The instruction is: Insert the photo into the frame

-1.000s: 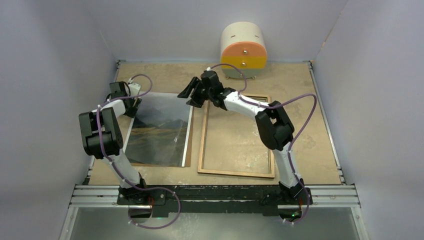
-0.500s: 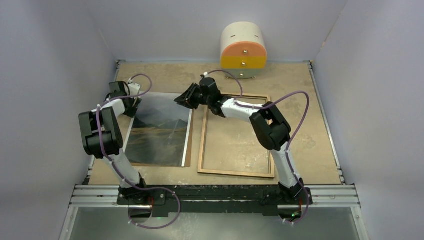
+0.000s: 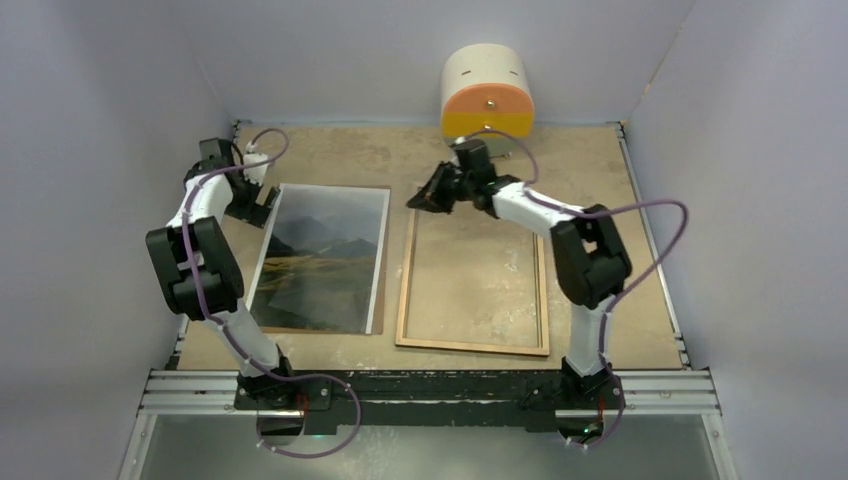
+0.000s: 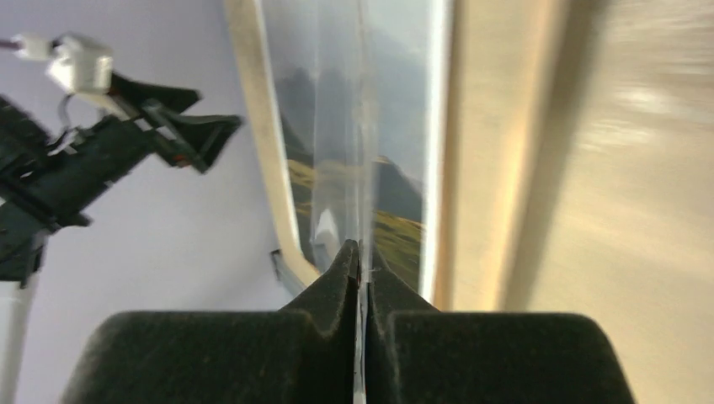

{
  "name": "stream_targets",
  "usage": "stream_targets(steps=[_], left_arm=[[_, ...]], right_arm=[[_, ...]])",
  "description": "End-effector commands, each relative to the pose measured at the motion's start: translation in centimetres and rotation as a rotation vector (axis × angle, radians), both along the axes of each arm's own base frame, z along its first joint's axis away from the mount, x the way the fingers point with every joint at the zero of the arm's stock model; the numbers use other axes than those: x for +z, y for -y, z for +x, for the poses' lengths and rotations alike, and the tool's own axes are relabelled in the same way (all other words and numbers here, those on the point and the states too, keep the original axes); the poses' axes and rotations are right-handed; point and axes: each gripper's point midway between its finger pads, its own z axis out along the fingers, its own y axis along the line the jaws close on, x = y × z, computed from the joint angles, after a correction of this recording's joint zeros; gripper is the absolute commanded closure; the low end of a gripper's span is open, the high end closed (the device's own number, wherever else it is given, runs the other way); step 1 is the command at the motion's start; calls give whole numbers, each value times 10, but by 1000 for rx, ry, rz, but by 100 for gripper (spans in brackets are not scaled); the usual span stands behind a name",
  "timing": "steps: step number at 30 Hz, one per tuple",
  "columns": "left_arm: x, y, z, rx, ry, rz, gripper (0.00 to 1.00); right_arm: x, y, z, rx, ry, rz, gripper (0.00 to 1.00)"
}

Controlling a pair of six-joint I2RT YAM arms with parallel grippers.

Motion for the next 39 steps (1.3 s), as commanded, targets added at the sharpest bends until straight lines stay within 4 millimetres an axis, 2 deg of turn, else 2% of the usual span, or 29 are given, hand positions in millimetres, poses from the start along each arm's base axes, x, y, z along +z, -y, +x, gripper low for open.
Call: stream_targets(steps=[1,4,7,10,14,18,21,23,28,30,32,35,39], left_arm=[[58,35,6,-102,70,-18,0],[60,70,7,-179,81,10,0],[48,108,4,-251,52,0,0],[36,150,3,-339,23,-2,0],[27,181,10,-396,37,103,0],[15,201,21,-420,38,141,0],[1,212,26,-434,23,170,0],[-9,221,26,-446,10,177,0],[-22,245,19,-482,5,188,0],[-23,252,15,-496,4,187,0],[-24,256,11,-504,2,188,0],[-26,259,7,-513,-2,188,0],[-28,262,3,-519,0,188,0]], right_arm=[[12,89,-29,76,17,-151,100],[-8,148,-38,33,-7,-266,100],[-33,196,-51,21,-53,-432,100],[-51,222,-56,13,-65,-576,100],[-66,240,-54,0,-94,-688,100],[-73,255,-51,-37,-117,-763,98],[-73,261,-51,-68,-118,-780,76],[-74,260,-54,-72,-122,-766,50],[-67,262,-57,-123,-129,-724,16],[-62,264,-61,-142,-129,-712,6],[-59,262,-68,-151,-139,-687,1],[-61,260,-84,-140,-150,-657,1],[-70,255,-117,-131,-173,-593,1]])
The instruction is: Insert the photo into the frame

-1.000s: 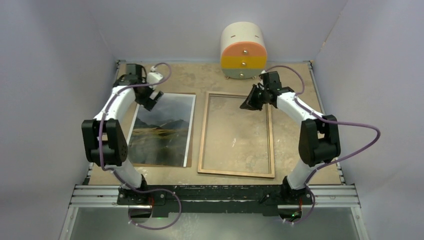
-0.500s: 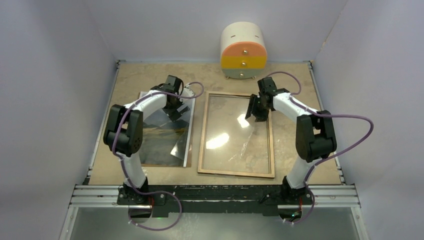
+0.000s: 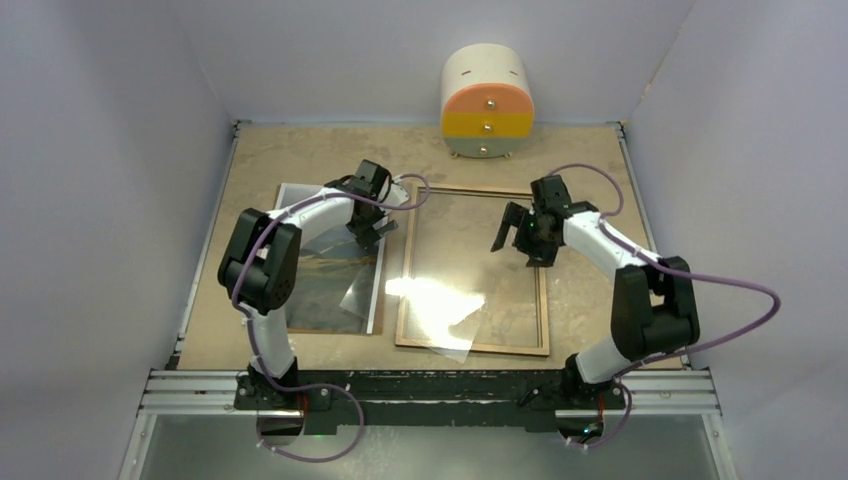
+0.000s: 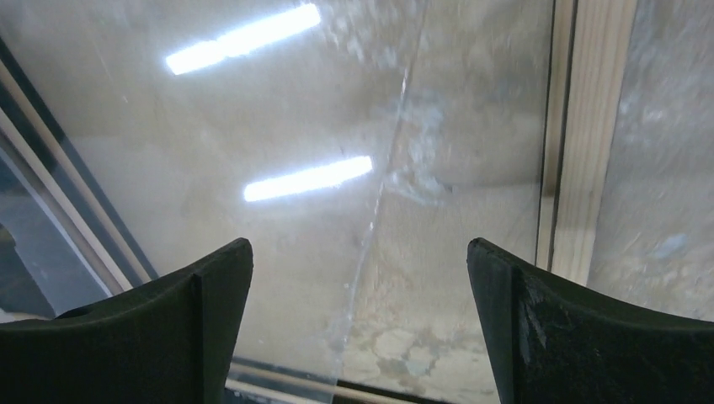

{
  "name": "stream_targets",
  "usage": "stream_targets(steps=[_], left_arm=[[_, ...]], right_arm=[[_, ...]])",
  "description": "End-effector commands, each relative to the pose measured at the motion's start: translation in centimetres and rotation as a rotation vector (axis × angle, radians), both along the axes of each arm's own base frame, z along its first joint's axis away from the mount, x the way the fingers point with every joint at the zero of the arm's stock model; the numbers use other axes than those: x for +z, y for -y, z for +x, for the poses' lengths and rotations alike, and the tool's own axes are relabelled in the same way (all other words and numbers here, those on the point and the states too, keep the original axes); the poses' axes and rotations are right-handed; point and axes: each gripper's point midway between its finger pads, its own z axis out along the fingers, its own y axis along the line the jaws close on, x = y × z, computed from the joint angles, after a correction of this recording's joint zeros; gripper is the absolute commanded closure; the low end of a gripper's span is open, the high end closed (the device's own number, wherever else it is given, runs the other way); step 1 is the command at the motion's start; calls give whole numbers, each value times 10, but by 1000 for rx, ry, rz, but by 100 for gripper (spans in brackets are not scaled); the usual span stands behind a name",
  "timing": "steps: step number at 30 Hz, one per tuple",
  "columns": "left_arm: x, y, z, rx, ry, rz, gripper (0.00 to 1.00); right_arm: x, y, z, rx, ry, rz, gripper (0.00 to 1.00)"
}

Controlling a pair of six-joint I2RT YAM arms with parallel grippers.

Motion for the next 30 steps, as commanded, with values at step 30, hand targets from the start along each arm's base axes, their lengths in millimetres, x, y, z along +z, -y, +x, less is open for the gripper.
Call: stream_targets(steps=[30], left_arm=[[-32,20,-37,-10,-90,-51,1]], right_arm=[[-30,-78,-87,-219,136,621,6]])
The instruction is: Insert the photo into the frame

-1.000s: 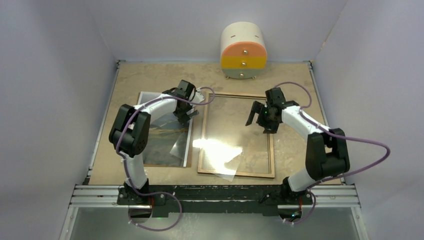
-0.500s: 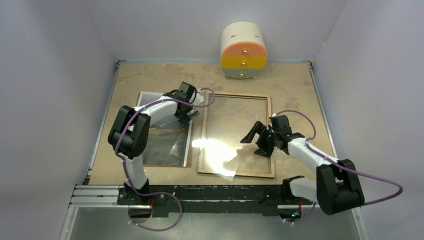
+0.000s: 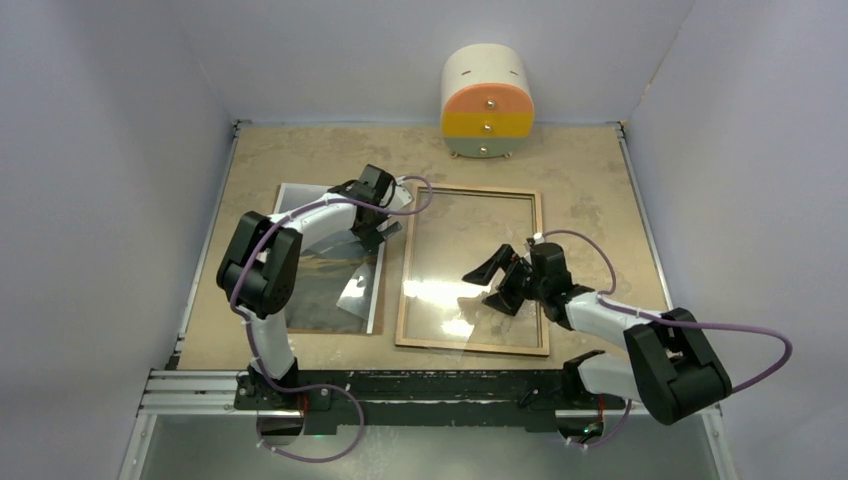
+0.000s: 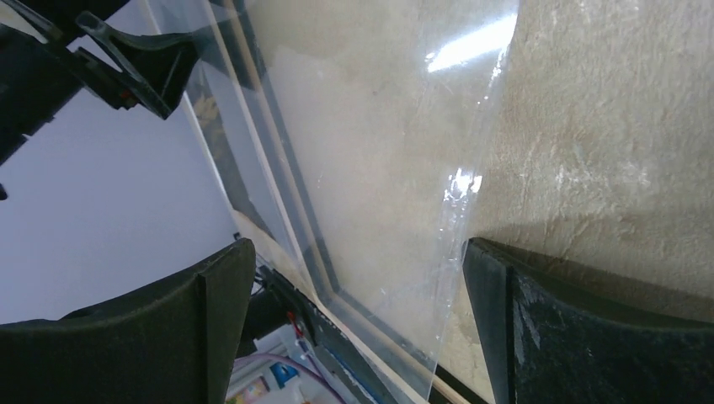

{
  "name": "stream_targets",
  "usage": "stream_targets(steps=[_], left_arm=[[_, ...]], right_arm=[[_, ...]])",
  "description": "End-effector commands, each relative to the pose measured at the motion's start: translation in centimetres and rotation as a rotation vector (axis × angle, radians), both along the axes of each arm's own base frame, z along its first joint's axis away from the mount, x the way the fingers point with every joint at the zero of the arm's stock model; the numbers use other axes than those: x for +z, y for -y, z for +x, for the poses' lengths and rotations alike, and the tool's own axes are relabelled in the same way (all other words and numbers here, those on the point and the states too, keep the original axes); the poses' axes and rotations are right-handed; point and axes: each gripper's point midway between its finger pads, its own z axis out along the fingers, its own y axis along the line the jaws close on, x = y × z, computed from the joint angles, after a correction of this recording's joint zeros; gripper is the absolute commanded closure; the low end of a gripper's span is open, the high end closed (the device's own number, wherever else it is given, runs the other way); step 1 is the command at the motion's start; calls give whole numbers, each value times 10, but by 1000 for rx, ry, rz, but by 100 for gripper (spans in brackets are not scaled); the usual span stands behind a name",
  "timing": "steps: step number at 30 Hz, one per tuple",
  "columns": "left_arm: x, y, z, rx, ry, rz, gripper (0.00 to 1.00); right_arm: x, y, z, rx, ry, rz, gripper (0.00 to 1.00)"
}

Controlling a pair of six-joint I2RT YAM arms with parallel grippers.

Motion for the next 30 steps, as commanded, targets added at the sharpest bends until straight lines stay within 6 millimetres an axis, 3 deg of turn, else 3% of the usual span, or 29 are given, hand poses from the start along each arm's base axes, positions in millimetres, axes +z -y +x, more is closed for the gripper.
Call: stream_targets(steps=[1,18,30], left_arm=[[-35,7,-32,-23,-134,-21,1],[-57,13,-45,-56,-210,-15,1],[-61,12,-49,-67,-227,-9,1]], right_arm=[[-4,8,5,-130,47,52,6],[103,-3,20,-164,439,446,11],[91,-25,36,-98,412,416,16]])
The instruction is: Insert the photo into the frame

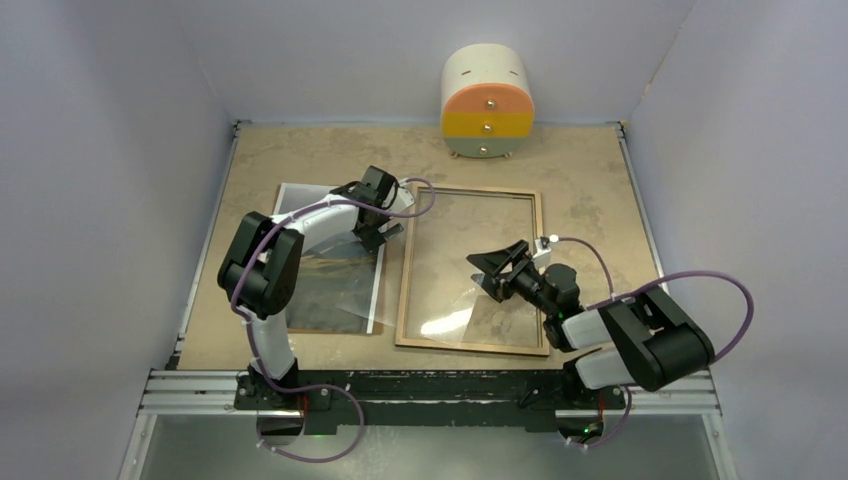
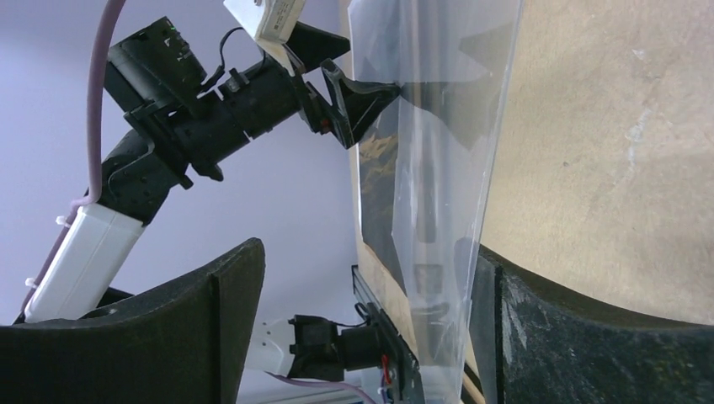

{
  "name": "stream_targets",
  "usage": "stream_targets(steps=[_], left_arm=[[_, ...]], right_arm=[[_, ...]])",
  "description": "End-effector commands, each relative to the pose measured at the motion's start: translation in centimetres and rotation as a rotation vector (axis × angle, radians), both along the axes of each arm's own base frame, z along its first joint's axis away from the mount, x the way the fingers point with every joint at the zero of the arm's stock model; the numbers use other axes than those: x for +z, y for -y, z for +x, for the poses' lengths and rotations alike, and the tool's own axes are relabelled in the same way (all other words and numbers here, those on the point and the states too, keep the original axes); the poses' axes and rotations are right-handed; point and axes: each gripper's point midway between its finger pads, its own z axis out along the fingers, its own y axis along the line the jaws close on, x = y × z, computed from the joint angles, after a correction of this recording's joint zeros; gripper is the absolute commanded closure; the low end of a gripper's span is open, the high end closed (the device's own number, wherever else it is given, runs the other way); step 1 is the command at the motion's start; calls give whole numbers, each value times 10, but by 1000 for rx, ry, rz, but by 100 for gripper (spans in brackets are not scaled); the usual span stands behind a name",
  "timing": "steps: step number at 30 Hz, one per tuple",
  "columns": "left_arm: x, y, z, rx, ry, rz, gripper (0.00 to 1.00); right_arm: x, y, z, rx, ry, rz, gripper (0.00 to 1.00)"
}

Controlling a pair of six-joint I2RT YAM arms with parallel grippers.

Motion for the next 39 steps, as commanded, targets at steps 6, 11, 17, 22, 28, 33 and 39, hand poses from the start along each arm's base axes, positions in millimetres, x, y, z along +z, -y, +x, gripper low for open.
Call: stream_targets(steps=[6,11,17,22,28,33,39], left_arm=[[-52,7,-47,-50,-222,-14,1],[-30,8,-40,-56,-188,-23,0],[24,14,-21,-77,-99,-50,0],[49,25,-9,-74,-61,-91,0],[46,37,-3,-38,-73,-143,0],[38,47,6,-14,-78,-183,0],[24,63,16,-9,-103,-226,0]], right_arm=[[28,-24,27,55,150,-69,52],[23,-30,33,135,145,-241,90],[32,-9,25,279,138,-464,100],[29,26,24,265,56,-650,100],[32,36,17,409,-30,-685,100],[22,60,22,345,-138,-821,100],[25,86,23,212,-182,-891,100]])
